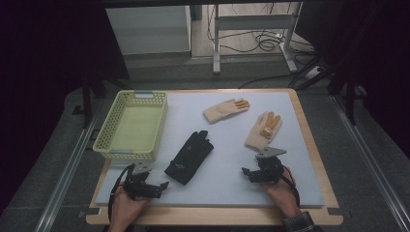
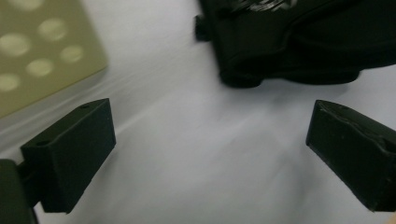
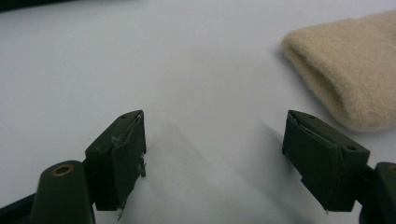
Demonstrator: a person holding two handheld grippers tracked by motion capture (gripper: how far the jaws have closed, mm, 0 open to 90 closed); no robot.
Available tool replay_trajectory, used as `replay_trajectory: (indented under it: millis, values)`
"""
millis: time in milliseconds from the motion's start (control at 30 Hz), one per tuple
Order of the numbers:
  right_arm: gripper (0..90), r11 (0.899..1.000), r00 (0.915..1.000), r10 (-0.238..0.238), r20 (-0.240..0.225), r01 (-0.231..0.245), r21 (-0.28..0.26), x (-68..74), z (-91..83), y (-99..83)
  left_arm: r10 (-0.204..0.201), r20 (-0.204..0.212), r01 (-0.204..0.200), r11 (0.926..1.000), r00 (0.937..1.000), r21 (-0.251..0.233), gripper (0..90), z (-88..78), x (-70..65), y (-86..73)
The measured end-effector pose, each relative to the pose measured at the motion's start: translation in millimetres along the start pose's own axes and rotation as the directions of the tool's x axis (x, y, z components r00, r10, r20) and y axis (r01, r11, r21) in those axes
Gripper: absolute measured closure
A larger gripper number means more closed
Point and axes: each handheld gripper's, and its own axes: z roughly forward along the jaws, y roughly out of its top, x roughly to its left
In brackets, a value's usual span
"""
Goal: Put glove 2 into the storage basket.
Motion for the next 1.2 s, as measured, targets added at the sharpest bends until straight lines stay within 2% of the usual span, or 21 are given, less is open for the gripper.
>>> replay_trajectory:
  millis: [333, 500, 567, 833, 900, 967, 1000, 1100, 1200]
  values:
    - [21.1, 1.0, 1.0, -0.002, 0.002, 0.002, -0.001, 0.2, 0.0, -0.1, 0.026, 0.064, -0.027, 0.9996, 0.9976, 0.01, 0.0, -4.1, -9.5, 27.3]
    - [21.0, 1.0, 1.0, -0.002, 0.002, 0.002, -0.001, 0.1, 0.0, -0.1, 0.047, 0.081, -0.05, 0.9982, 0.9956, 0.032, 0.0, -2.9, -15.5, 49.8]
    - [21.0, 1.0, 1.0, -0.001, 0.002, 0.001, -0.001, 0.2, 0.0, -0.1, 0.06, 0.086, -0.063, 0.9974, 0.9945, 0.036, 0.0, 1.7, -18.8, 58.9]
    - [21.0, 1.0, 1.0, -0.002, 0.002, 0.002, -0.001, 0.1, 0.0, -0.2, 0.066, 0.108, -0.074, 0.995, 0.9919, 0.067, 0.0, 25.6, -29.0, 85.9]
    - [21.0, 1.0, 1.0, -0.002, 0.002, 0.002, -0.001, 0.1, 0.1, -0.2, 0.074, 0.099, -0.083, 0.9933, 0.9923, 0.081, 0.0, 33.7, -33.5, 92.7]
    - [21.0, 1.0, 1.0, -0.002, 0.002, 0.002, -0.001, 0.1, 0.0, -0.2, 0.087, 0.072, -0.094, 0.9901, 0.9936, 0.104, 0.0, 40.9, -36.5, 96.9]
    - [21.0, 1.0, 1.0, -0.002, 0.002, 0.002, -0.001, 0.1, 0.0, -0.2, 0.104, 0.046, -0.109, 0.9861, 0.9935, 0.126, 0.0, 47.2, -38.4, 99.4]
    - [21.0, 1.0, 1.0, -0.003, 0.002, 0.003, 0.0, 0.0, -0.1, -0.3, 0.1, 0.052, -0.107, 0.9832, 0.9936, 0.148, 0.0, 57.3, -37.1, 101.9]
    - [21.0, 1.0, 1.0, -0.003, 0.002, 0.003, 0.0, 0.0, -0.1, -0.3, 0.101, 0.025, -0.104, 0.9782, 0.9946, 0.18, 0.0, 67.0, -34.3, 102.0]
